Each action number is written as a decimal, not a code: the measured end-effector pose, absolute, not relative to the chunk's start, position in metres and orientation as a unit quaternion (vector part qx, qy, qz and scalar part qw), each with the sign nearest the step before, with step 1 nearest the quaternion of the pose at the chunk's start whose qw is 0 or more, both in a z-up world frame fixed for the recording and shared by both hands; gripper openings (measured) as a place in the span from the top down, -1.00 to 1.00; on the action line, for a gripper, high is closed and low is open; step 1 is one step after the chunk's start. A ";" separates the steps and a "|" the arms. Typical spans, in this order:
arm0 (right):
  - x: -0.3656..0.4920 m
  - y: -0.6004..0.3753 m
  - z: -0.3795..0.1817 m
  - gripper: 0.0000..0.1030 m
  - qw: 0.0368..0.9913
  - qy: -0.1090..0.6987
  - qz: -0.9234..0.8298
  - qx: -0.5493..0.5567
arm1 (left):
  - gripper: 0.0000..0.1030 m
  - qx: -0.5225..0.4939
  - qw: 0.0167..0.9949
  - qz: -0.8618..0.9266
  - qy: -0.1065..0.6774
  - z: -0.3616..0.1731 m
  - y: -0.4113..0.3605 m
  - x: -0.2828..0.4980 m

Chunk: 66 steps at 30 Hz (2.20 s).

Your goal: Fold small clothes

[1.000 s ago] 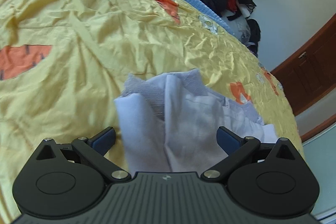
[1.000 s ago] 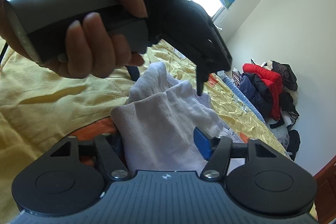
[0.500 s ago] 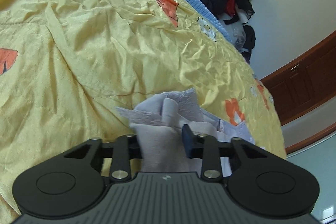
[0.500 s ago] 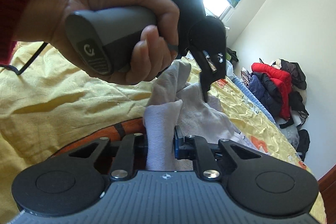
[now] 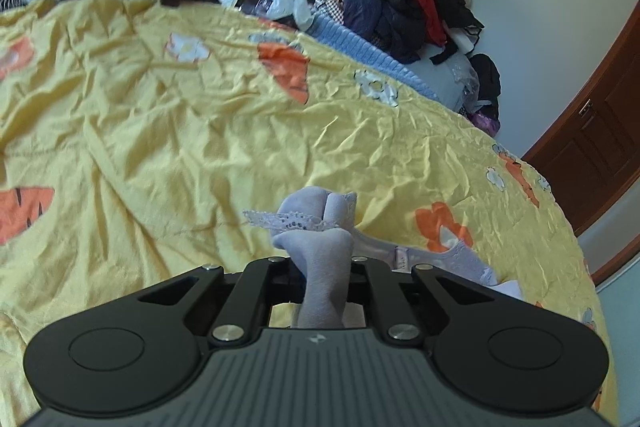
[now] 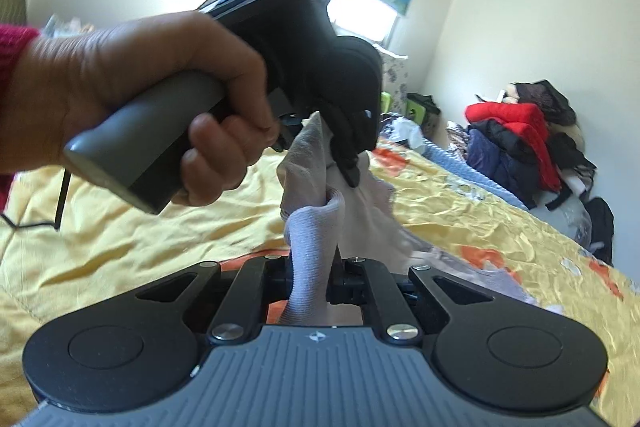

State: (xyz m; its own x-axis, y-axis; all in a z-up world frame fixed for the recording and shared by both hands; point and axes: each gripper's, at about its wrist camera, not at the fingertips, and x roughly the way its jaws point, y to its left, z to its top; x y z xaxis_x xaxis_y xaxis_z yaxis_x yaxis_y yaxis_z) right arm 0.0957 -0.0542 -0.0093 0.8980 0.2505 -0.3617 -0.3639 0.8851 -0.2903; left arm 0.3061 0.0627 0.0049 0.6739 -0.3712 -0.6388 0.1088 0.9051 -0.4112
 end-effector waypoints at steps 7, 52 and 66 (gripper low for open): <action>0.088 -0.094 0.005 0.80 0.971 0.150 0.137 -0.130 | 0.83 -0.126 0.920 -0.127 0.349 0.036 0.015 0.292; 0.092 -0.277 -0.051 0.46 0.930 0.268 0.094 0.235 | -0.62 0.022 0.904 -0.192 0.381 -0.003 -0.190 0.286; 0.091 -0.307 -0.061 0.53 0.898 0.282 0.128 0.314 | -0.63 0.020 0.933 -0.131 0.334 0.013 -0.113 0.242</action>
State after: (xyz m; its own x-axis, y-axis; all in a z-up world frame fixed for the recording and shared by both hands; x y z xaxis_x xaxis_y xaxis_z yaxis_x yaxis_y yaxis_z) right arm 0.0914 -0.3074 -0.0613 0.8084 0.4074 -0.4249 -0.0539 0.7700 0.6358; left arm 0.2424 -0.1132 0.0125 0.7426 -0.2318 -0.6284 0.2590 0.9646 -0.0497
